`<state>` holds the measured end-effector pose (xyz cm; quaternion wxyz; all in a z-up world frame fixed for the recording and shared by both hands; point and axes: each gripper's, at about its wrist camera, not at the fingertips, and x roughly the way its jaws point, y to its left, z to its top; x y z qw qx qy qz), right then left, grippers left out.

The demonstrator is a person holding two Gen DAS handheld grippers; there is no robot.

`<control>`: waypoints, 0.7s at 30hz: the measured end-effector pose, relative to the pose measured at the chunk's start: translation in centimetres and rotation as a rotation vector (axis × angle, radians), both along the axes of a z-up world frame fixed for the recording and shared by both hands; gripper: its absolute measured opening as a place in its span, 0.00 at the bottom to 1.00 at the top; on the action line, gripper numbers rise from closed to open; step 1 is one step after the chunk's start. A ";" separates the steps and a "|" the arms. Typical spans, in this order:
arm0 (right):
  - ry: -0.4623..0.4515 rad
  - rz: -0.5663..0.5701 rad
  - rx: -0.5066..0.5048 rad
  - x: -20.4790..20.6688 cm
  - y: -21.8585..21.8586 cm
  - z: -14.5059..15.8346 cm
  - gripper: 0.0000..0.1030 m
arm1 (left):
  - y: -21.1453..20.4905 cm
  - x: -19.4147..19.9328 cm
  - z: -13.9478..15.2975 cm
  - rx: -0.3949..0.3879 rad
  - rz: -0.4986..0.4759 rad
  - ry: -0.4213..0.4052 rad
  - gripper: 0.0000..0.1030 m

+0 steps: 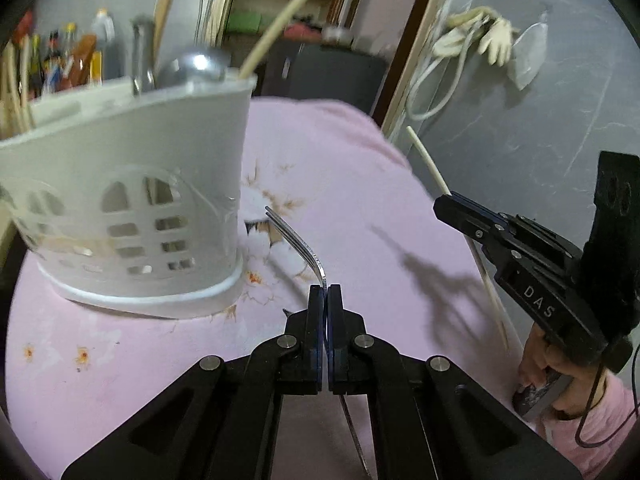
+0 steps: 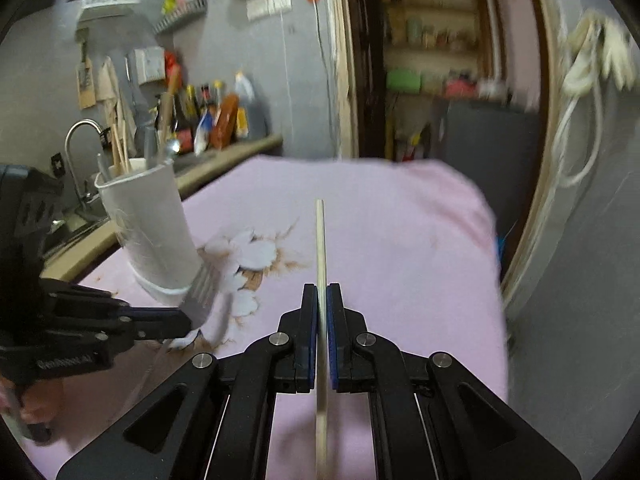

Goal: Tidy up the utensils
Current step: 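Lift the fork with the left tool while the right tool lifts the chopstick, then carry the fork with the left tool and the chopstick with the right tool above the cup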

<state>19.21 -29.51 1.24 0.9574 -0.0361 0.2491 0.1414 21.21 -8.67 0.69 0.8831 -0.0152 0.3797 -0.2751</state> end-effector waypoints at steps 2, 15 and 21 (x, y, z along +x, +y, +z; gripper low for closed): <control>-0.076 -0.019 -0.002 -1.3 0.3 0.5 0.03 | -0.2 -1.0 0.5 -0.012 0.003 -0.058 0.00; -0.480 -0.103 0.055 -5.5 3.4 5.5 0.03 | 1.4 -6.4 6.8 -0.064 0.088 -0.534 0.00; -0.608 -0.089 0.103 -5.7 5.7 8.5 0.03 | 3.5 -5.6 8.9 -0.084 0.137 -0.625 0.00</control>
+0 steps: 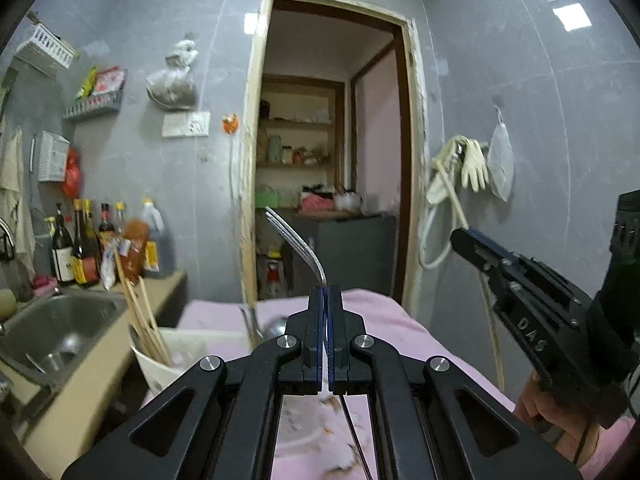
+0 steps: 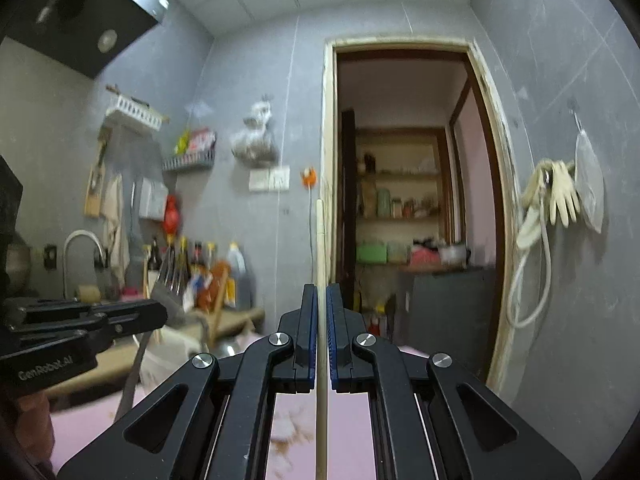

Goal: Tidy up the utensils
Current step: 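Carry the fork with the left tool and the chopstick with the right tool above the cup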

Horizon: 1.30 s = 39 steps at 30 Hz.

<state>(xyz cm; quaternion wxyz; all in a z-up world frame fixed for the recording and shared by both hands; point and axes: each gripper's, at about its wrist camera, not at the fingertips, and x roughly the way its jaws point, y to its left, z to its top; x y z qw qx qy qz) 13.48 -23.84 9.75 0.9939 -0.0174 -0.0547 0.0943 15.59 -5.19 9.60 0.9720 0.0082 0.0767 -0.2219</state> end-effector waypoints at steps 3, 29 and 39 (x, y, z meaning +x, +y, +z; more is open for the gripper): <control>-0.060 0.014 0.015 0.4 1.2 1.3 0.03 | 1.8 0.8 1.2 -0.027 0.028 -0.031 0.00; -0.139 0.197 0.281 9.0 7.4 -0.3 0.03 | 13.6 10.3 0.1 -0.222 0.376 -0.107 0.00; -0.113 0.178 0.248 10.1 7.9 -2.2 0.03 | 12.1 11.3 -2.2 -0.149 0.396 -0.066 0.00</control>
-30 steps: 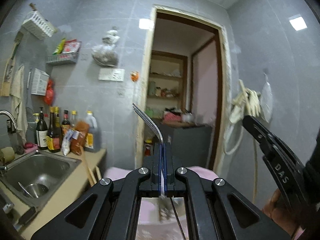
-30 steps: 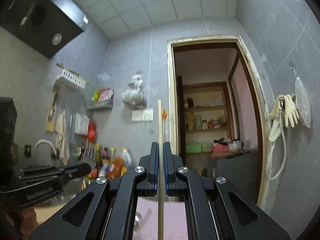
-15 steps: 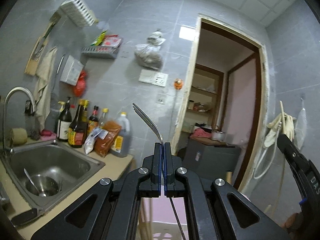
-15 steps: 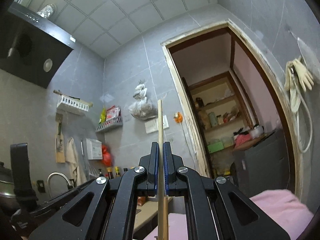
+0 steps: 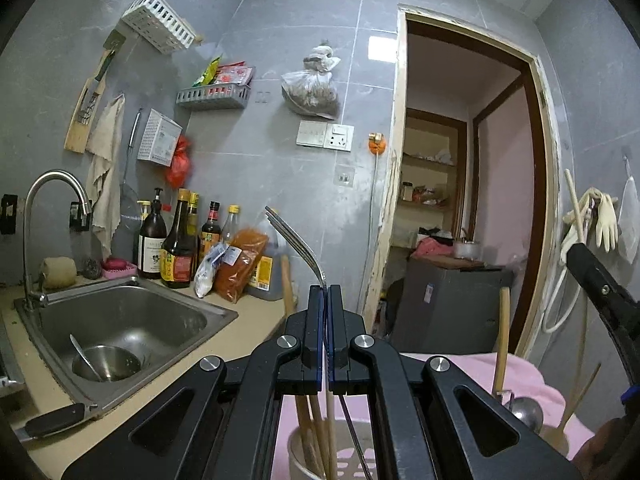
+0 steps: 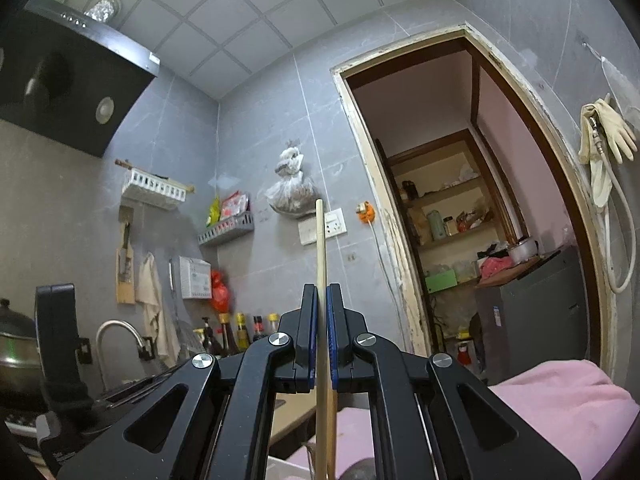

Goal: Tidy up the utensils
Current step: 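Carry the fork with the left tool and the chopstick with the right tool above the cup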

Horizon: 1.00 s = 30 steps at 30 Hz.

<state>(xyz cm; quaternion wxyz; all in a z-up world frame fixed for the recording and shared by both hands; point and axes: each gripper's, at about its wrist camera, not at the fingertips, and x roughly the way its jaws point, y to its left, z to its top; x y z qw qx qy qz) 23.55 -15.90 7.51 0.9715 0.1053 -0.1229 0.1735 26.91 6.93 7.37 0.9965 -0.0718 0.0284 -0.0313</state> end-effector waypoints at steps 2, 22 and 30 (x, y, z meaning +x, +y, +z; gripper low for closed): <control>0.001 -0.026 -0.012 0.0 0.2 -0.4 0.03 | -0.4 -0.1 -0.4 0.011 -0.004 -0.001 0.00; 0.043 -0.099 -0.051 -0.2 0.9 -2.4 0.05 | -2.3 -0.9 -3.0 0.087 -0.102 0.035 0.00; 0.049 -0.108 -0.038 -0.1 0.7 -2.4 0.12 | -2.6 -1.0 -3.1 0.099 -0.110 0.040 0.02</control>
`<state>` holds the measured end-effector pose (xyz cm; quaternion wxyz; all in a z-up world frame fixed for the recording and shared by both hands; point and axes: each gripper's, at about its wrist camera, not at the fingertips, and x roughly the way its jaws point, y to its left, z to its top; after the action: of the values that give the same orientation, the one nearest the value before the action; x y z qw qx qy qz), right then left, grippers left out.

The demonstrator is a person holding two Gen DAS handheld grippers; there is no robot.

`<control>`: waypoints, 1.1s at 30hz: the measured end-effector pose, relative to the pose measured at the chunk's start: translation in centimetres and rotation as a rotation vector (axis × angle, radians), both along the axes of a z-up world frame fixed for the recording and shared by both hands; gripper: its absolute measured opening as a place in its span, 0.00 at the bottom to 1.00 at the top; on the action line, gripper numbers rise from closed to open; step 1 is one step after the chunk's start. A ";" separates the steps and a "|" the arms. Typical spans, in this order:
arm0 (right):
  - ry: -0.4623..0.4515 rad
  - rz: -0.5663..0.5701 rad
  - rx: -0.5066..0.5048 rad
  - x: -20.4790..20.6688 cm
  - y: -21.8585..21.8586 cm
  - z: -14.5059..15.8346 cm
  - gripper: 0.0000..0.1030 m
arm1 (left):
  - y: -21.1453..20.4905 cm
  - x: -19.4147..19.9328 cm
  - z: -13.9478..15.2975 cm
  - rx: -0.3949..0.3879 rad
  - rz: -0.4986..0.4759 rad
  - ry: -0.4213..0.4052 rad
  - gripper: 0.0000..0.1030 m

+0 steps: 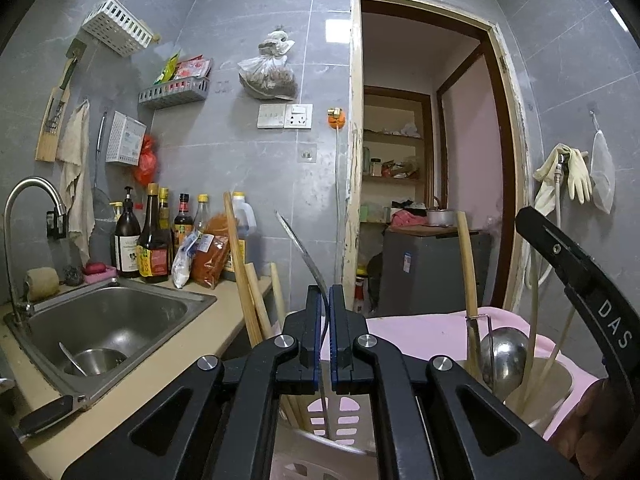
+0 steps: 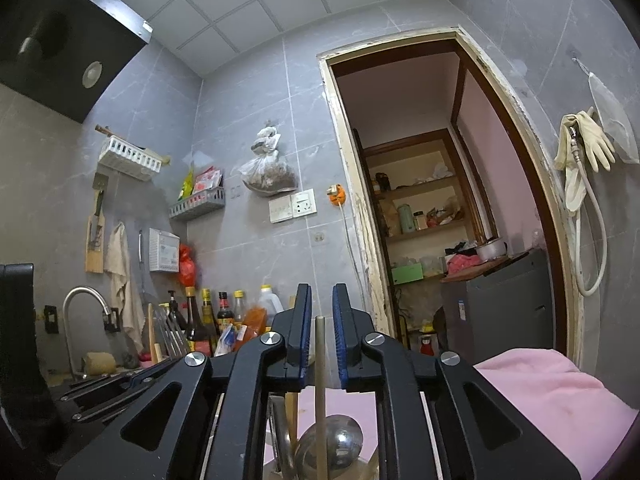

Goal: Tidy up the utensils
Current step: 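Carry the fork with the left tool and the chopstick with the right tool above the cup, then open the left tool to drop the fork into the cup while the right tool drops the chopstick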

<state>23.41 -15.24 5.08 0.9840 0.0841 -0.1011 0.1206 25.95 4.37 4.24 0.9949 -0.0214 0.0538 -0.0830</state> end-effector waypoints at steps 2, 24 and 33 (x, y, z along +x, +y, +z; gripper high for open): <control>-0.001 0.001 0.001 0.0 0.0 0.0 0.16 | 0.1 0.0 0.0 -0.007 -0.009 0.004 0.04; -0.026 -0.024 0.018 -0.4 -1.0 0.4 0.54 | 1.9 -1.4 1.8 -0.150 -0.090 -0.019 0.26; -0.012 -0.080 0.026 -2.0 -2.4 1.6 0.83 | 2.7 -2.1 3.1 -0.208 -0.073 0.001 0.46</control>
<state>21.38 -17.62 6.70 0.9862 0.0920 -0.1118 0.0805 23.89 7.08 7.34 0.9835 -0.1226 0.0463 -0.1245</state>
